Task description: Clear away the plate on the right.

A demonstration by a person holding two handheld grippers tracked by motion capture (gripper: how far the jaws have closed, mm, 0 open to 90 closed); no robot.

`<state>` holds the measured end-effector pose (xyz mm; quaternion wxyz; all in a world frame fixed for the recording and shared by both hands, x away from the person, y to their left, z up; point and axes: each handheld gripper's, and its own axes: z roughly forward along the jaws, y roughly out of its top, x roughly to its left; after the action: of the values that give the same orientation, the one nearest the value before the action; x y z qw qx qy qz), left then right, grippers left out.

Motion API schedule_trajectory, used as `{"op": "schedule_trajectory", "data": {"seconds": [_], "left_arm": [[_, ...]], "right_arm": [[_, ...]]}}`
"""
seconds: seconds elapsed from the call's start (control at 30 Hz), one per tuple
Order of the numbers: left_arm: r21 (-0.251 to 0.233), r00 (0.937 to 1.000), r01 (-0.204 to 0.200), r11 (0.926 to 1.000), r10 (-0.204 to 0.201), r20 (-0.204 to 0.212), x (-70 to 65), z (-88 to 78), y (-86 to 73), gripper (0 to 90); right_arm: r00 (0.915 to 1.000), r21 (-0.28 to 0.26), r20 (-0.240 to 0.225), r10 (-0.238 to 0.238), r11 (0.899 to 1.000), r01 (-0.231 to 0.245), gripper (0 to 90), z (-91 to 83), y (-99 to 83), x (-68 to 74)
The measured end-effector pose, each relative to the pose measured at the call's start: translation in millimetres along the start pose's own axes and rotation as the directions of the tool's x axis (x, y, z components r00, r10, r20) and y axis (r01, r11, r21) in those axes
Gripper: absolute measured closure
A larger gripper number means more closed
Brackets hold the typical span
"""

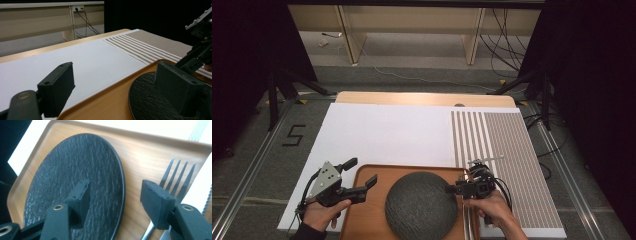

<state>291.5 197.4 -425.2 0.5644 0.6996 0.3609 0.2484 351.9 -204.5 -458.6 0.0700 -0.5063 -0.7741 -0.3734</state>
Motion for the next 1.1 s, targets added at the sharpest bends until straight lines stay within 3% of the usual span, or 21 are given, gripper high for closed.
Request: {"op": "schedule_trajectory", "data": {"seconds": [0.23, 0.4, 0.7, 0.87, 1.1], "left_arm": [[0.000, 1.0000, 0.000, 1.0000, 0.000, 0.000, 0.0, 0.0, 0.0, 15.8], [0.000, 1.0000, 0.000, 1.0000, 0.000, 0.000, -0.1, 0.0, 0.0, 15.8], [0.000, 1.0000, 0.000, 1.0000, 0.000, 0.001, 0.1, 0.1, 0.0, 15.9], [0.000, 1.0000, 0.000, 1.0000, 0.000, 0.001, 0.2, 0.0, 0.0, 15.8], [0.000, 1.0000, 0.000, 1.0000, 0.000, 0.001, 0.3, 0.0, 0.0, 15.8]], "right_arm": [[0.9999, -0.032, 0.010, -0.013, 0.999, 0.013, 37.4, -6.1, 1.9, 0.1], [0.9996, -0.076, -0.016, -0.023, 0.997, 0.022, 32.6, -12.4, 3.9, 1.4], [0.9973, -0.183, -0.036, -0.063, 0.982, 0.056, 26.5, -27.7, 6.8, 5.5], [0.9973, -0.219, -0.044, -0.060, 0.975, 0.049, 25.5, -36.0, 7.5, 6.1], [0.9975, -0.263, 0.005, -0.071, 0.962, 0.070, 20.7, -46.8, 8.4, 5.5]]}}
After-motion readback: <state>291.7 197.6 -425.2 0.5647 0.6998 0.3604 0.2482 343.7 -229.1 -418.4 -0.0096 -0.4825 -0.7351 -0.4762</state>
